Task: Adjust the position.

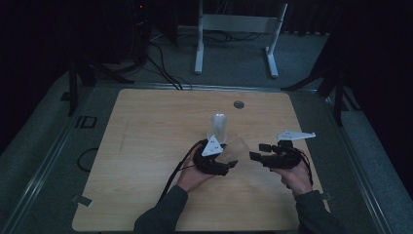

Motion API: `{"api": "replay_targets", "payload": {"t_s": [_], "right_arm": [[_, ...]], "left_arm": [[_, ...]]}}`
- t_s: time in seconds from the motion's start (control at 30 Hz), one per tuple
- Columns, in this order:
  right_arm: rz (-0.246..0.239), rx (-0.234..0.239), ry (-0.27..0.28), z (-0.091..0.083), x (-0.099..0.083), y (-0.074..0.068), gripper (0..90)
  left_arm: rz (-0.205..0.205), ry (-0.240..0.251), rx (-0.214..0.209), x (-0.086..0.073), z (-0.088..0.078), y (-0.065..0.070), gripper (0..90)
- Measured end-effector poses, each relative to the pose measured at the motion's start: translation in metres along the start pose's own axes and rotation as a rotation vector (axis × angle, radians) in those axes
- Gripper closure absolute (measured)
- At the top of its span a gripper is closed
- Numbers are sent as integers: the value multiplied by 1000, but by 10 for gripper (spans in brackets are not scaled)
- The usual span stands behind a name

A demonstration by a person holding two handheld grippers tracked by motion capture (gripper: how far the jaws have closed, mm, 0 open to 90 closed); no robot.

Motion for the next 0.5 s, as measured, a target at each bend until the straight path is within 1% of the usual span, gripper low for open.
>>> {"api": "replay_targets", "payload": {"t_s": [0.07, 0.13, 0.2, 0.3, 0.4, 0.5], "right_arm": [[-26, -6, -9, 0, 1, -1, 371], [-40, 2, -14, -1, 3, -2, 371], [-70, 8, -24, -2, 4, -5, 370], [-98, 11, -32, -2, 5, -7, 370], [-112, 9, -40, -3, 6, -8, 370], [-133, 10, -46, -4, 7, -8, 368]], "left_arm": [[-1, -6, -7, 1, -1, 0, 297], [-2, -10, -19, 1, -2, -1, 297], [-3, -13, -30, 2, -2, 0, 297], [0, -23, -39, 2, -3, 0, 299], [9, -38, -40, 1, -3, -1, 299], [15, -48, -51, 2, -4, -1, 300]]}}
Point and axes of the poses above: each handheld gripper's, and its own axes: z roughly forward along the jaws, x roughly out of its top, y roughly to its right, the point moved 4 cm from there along z, roughly forward along the jaws, and after that the axes turned 13 degrees about -x, right-handed, at the moved point
